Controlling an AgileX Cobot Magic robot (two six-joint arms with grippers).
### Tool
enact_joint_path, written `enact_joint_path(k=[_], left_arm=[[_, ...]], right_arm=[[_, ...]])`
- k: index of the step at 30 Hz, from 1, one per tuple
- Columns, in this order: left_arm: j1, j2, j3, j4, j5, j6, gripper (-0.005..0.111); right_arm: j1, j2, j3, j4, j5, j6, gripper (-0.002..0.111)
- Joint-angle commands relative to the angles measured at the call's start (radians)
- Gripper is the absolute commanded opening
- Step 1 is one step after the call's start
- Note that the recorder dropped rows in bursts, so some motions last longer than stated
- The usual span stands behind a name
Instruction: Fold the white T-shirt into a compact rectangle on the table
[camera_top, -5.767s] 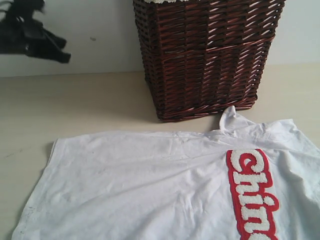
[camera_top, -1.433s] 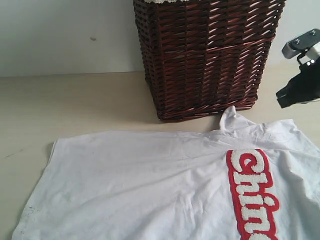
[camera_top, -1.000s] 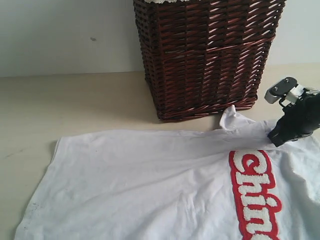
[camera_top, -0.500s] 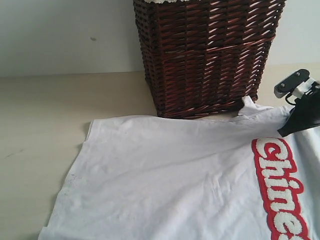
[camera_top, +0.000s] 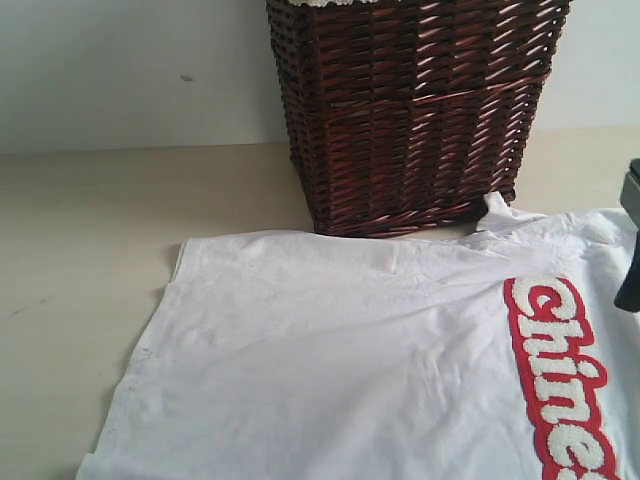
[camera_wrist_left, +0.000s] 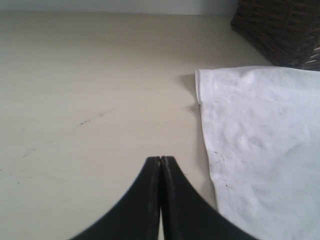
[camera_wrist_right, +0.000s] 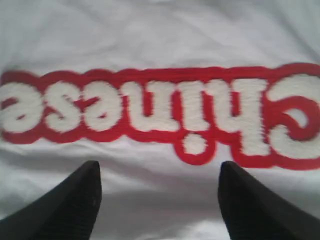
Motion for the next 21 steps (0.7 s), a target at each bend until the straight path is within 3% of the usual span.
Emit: enact_joint_path(k=[1, 5, 9, 13, 18, 21], left_arm=[[0.001, -0.005, 0.001, 0.000, 0.004, -0.005, 0.000], [0.001, -0.005, 0.001, 0.000, 0.004, -0.005, 0.000], [0.001, -0.005, 0.001, 0.000, 0.004, -0.005, 0.000], [0.001, -0.005, 0.001, 0.000, 0.004, -0.005, 0.000], [0.001, -0.005, 0.001, 0.000, 0.004, -0.005, 0.000], [0.001, -0.005, 0.001, 0.000, 0.004, -0.005, 0.000]], right_arm=[[-0.046, -0.080, 0.053, 0.118, 0.035, 0.008, 0.064], [-0.048, -0.080, 0.059, 0.169, 0.034, 0.207, 0.067], [-0.048, -0.034, 0.059, 0.131, 0.035, 0.307, 0.085], [-0.048, -0.032, 0.059, 0.145, 0.035, 0.432, 0.086], [-0.048, -0.032, 0.059, 0.226, 0.035, 0.443, 0.086], [-0.046, -0.032, 0.059, 0.225, -0.061, 0.514, 0.094]])
